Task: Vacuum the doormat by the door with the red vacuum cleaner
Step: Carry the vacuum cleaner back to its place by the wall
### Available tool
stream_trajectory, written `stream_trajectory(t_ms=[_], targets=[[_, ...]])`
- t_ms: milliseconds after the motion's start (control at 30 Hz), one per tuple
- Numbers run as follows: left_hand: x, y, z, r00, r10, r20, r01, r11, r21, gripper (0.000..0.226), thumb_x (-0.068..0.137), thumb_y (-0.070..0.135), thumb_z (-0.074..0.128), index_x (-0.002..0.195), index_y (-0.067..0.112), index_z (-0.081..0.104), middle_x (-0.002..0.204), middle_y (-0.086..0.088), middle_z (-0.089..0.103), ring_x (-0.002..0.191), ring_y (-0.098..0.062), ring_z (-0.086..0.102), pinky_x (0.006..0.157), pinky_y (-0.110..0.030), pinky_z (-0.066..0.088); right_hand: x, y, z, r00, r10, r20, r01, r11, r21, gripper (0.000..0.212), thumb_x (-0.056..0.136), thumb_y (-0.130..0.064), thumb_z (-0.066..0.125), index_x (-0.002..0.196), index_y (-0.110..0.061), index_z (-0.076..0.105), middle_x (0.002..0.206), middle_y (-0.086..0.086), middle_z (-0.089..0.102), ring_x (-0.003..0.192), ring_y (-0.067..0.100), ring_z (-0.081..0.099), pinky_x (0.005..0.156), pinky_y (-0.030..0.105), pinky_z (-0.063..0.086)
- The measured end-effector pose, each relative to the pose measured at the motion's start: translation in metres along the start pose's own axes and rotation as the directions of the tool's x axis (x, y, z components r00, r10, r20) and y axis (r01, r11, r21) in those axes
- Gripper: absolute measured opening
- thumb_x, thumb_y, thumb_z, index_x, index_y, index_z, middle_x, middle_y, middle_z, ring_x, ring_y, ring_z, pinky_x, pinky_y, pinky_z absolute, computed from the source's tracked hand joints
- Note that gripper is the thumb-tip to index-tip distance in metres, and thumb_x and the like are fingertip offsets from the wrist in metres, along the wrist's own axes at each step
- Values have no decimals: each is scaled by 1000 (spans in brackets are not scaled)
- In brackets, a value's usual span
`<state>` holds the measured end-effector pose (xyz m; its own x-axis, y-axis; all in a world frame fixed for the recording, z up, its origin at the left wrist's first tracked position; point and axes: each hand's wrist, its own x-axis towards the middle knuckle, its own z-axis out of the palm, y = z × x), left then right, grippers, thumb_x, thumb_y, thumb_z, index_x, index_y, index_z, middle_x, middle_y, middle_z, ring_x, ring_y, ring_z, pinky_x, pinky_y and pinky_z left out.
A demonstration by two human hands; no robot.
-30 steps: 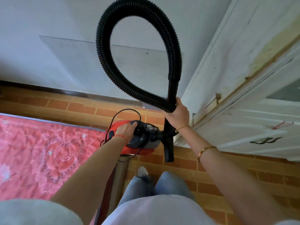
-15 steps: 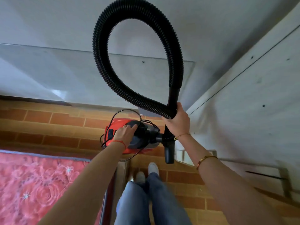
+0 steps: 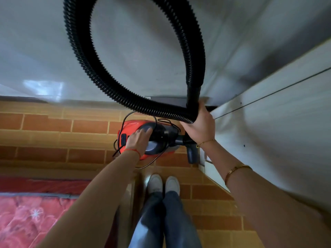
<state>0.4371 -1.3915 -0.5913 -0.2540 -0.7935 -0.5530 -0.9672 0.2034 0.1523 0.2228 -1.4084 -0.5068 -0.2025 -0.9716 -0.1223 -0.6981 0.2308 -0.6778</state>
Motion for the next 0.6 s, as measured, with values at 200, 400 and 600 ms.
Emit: stream_trajectory(t_ms=[200, 400, 600], targets=[[48, -11, 56, 1000, 10, 29, -10, 1000, 13, 60, 89, 0, 52, 141, 19, 31, 114, -12, 59, 98, -28, 60, 73, -37, 55, 15, 56, 54, 1000, -22, 16, 22, 999, 24, 41, 75, -31, 76, 104, -15, 51, 89, -5, 63, 78, 16, 62, 62, 24, 45], [80, -20, 96, 998, -1, 62, 0, 1000, 9, 62, 87, -3, 54, 141, 19, 31, 111, -12, 60, 92, -27, 61, 72, -37, 56, 27, 93, 91, 1000, 5, 28, -6, 999, 44, 39, 75, -32, 76, 100, -15, 51, 89, -4, 61, 80, 17, 61, 64, 27, 48], [101, -21, 115, 996, 20, 85, -23, 999, 27, 61, 87, -5, 55, 139, 17, 32, 106, -12, 59, 88, -27, 62, 71, -37, 57, 36, 118, 111, 999, 29, 44, -32, 998, 62, 37, 74, -31, 76, 96, -21, 47, 89, -2, 61, 83, 17, 62, 70, 34, 54]])
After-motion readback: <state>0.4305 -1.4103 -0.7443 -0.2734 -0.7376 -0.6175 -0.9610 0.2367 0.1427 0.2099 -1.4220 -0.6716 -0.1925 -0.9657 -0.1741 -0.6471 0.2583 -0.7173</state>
